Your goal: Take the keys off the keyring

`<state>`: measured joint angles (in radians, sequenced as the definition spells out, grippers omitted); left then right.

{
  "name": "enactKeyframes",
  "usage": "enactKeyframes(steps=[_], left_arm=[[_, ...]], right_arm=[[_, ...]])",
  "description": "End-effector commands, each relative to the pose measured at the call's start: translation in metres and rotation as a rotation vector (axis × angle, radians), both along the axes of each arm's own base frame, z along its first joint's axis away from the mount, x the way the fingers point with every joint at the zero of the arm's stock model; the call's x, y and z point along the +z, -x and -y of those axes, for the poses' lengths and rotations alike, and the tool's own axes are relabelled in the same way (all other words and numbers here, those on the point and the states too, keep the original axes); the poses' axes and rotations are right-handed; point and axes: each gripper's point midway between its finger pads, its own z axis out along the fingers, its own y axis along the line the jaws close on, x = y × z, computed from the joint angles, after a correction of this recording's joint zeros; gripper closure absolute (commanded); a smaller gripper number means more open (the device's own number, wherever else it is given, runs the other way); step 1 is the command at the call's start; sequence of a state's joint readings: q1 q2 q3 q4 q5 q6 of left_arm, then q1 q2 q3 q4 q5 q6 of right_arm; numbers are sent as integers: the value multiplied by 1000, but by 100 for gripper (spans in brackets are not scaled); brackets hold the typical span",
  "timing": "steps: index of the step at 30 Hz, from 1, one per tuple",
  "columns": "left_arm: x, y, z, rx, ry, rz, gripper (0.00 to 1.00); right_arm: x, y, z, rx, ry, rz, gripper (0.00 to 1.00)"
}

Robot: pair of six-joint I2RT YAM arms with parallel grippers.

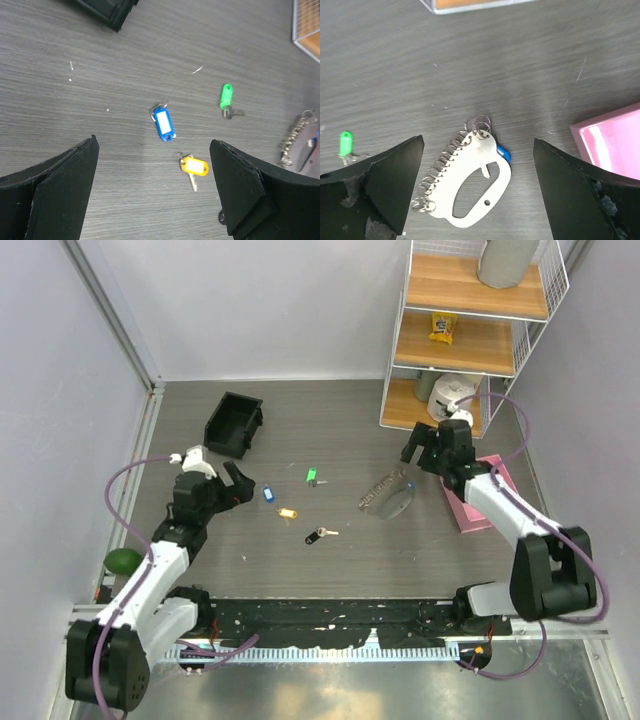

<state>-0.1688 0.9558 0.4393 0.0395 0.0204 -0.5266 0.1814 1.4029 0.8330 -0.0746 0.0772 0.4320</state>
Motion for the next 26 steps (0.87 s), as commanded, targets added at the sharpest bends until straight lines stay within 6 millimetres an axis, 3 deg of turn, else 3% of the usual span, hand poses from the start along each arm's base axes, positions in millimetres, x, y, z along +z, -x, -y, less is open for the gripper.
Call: enactKeyframes(steps=[1,6,7,8,9,11,13,17,19,26], left_arm=[[65,3,-5,66,73,76,0],[137,24,-35,233,59,125,0],[150,32,-45,278,47,146,0],[162,42,-56,329,32,160,0],[170,53,-65,362,18,167,1],[192,72,-81,419,-19,206,1],[213,92,-95,467,-46,245,0],[226,114,-112,496,-131,305,0],[227,122,-115,499,-141,331,0],[222,129,-111,479,-101,359,0]], right_arm=[[96,8,14,-30,35,160,1],[179,54,47,-172,52,314,0],[188,63,52,-188,63,332,0],[208,78,61,-220,61,398,3],[215,87,66,-237,74,420,4],[251,125,83,-291,73,555,5],[271,153,98,-344,81,646,5],[299,195,109,-356,85,798,5],[305,207,112,-356,85,833,5],[309,220,113,-347,97,827,5]])
